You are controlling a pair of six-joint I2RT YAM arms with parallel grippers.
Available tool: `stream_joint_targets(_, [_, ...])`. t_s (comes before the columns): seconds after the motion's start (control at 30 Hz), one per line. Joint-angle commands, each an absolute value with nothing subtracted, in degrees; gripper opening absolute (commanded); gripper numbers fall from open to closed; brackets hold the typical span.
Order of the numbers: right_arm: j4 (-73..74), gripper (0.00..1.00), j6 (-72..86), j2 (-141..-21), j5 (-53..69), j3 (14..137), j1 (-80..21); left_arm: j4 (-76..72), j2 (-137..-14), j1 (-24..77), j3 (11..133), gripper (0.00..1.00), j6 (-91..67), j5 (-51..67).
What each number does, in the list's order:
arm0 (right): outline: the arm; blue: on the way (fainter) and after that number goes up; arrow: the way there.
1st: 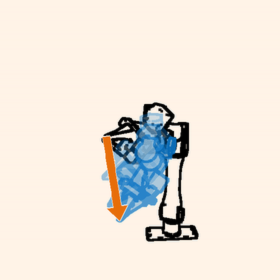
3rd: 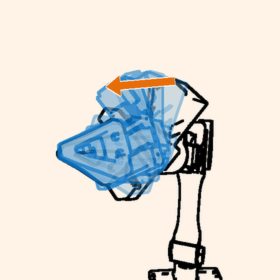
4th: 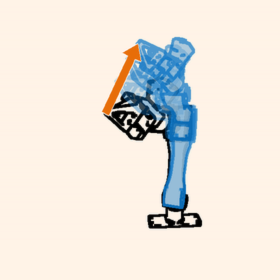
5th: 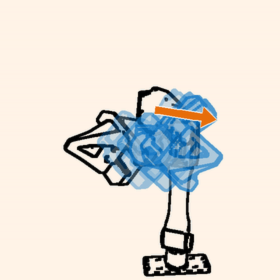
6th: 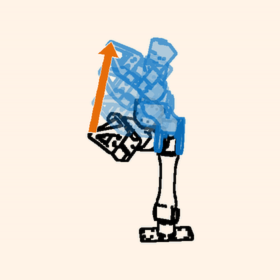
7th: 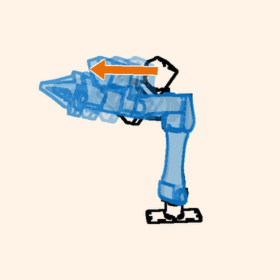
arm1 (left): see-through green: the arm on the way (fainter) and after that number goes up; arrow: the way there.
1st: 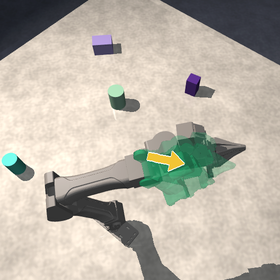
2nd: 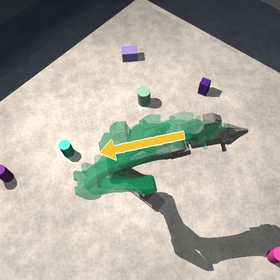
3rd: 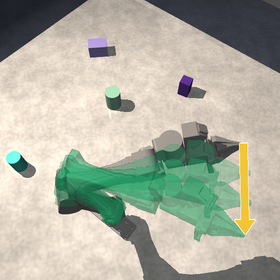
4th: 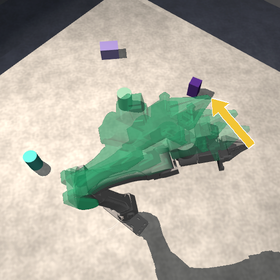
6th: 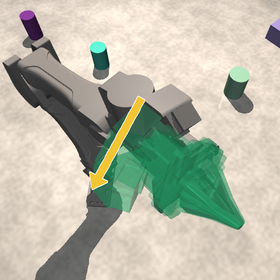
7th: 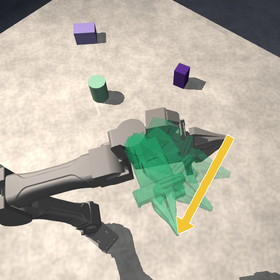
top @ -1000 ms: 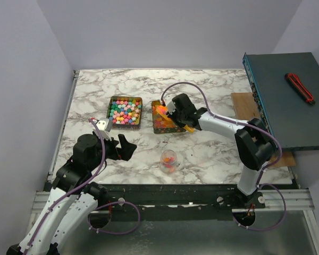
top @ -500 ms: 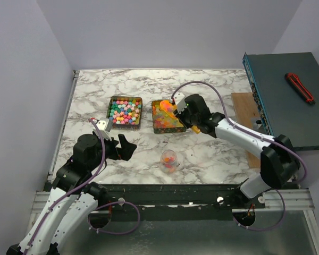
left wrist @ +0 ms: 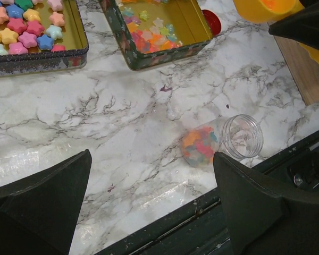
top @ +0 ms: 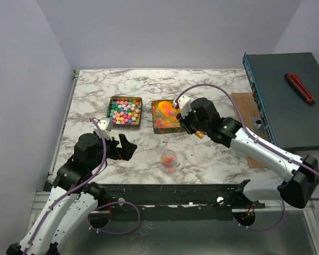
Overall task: Pack the candies
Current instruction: Place the fake candies in the packing bottle.
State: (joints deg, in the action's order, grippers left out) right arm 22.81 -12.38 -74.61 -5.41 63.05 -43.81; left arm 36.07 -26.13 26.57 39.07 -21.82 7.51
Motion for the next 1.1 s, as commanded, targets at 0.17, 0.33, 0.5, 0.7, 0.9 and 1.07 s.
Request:
stream_joint_targets(0.17, [35.6,0.01,-2.9,-68.8,-12.4,69.6,-52.7,35.8,-26.5,26.2,40.9,0.99,-21.2,9.7])
stream_joint_targets(0.33, [43.2,0.01,3.8,-68.4,-17.8,74.1,-59.2,35.7,-26.6,26.2,40.1,0.99,-20.6,8.2])
stream_joint_targets(0.5, [51.0,0.01,10.6,-68.7,-20.9,78.3,-64.6,35.4,-26.5,26.2,39.6,0.99,-20.4,8.3])
stream_joint_targets(0.7, [58.7,0.01,17.2,-69.2,-22.0,80.5,-68.5,35.1,-25.6,26.2,38.9,0.99,-20.3,7.9])
stream_joint_targets(0.9, [65.3,0.01,22.5,-69.0,-19.8,82.2,-71.0,35.1,-24.9,26.2,38.9,0.99,-20.3,7.9])
stream_joint_targets(1.07, [69.1,0.01,26.0,-68.9,-18.9,81.8,-73.8,35.0,-24.6,26.2,38.9,0.99,-20.2,7.9])
